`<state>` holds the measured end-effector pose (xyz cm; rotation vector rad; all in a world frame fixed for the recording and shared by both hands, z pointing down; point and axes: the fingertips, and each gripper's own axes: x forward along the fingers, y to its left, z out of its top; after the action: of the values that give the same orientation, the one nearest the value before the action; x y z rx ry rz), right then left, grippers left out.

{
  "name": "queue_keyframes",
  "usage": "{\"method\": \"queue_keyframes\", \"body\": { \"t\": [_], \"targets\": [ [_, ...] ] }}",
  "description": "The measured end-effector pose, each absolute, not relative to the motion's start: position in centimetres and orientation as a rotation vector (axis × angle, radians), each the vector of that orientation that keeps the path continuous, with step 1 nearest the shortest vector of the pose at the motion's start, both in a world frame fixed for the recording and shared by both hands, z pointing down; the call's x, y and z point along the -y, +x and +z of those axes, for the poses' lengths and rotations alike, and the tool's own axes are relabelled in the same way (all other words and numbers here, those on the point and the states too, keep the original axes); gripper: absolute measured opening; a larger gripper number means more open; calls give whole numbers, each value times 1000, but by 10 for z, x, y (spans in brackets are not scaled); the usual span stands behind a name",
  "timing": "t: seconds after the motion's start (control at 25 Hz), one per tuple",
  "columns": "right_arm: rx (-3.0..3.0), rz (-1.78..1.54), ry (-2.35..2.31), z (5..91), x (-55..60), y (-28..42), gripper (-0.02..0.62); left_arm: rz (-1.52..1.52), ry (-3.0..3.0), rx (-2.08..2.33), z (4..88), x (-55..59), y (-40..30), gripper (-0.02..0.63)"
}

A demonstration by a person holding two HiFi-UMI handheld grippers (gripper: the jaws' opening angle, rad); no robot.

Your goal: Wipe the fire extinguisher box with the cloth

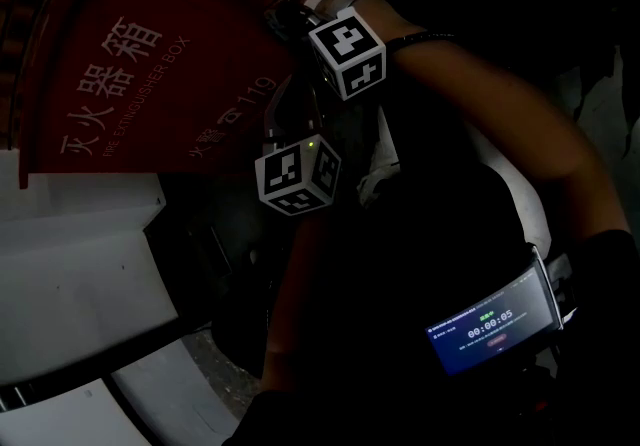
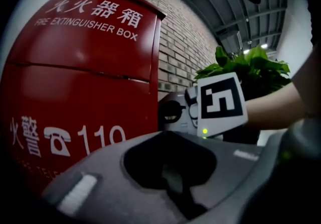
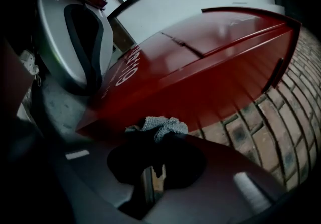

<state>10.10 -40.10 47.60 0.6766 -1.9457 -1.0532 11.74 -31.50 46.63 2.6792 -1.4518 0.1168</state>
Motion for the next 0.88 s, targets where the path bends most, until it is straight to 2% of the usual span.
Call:
{"method": "queue_keyframes", "body": {
  "t": [0.36,0.88],
  "targets": [
    [1776,-1017,547,573,397,97,37,231,2557,1576,534,315,103,2],
    [1646,-909,287,682,373,95,37,274,2465,1662,572,319,65,2]
  ]
}}
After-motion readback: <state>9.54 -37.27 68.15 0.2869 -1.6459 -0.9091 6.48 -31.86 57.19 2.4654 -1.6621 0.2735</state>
